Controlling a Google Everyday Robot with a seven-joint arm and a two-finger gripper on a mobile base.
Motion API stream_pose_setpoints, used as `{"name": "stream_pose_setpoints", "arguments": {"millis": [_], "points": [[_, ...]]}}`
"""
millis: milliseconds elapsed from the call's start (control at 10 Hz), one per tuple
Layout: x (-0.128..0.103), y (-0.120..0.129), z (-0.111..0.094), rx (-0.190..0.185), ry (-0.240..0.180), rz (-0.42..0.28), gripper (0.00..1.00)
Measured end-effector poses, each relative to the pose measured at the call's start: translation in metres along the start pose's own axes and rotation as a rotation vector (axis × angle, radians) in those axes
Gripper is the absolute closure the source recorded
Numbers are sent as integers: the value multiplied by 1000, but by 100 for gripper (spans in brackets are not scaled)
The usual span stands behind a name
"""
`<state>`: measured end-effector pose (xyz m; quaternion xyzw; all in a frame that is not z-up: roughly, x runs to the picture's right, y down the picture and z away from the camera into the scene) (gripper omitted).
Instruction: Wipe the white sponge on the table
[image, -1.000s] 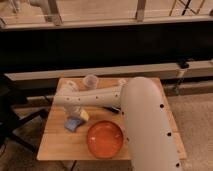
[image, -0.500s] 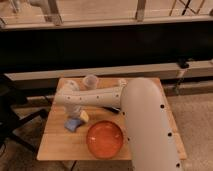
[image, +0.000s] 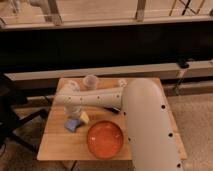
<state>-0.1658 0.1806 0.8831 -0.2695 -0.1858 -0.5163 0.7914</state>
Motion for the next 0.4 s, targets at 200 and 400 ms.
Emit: {"name": "stream_pose_setpoints", "arguments": {"millis": [200,400], "points": [[-2,0,-1,7,-1,-11,50],[-8,3,-2,11,-2,-22,70]]}}
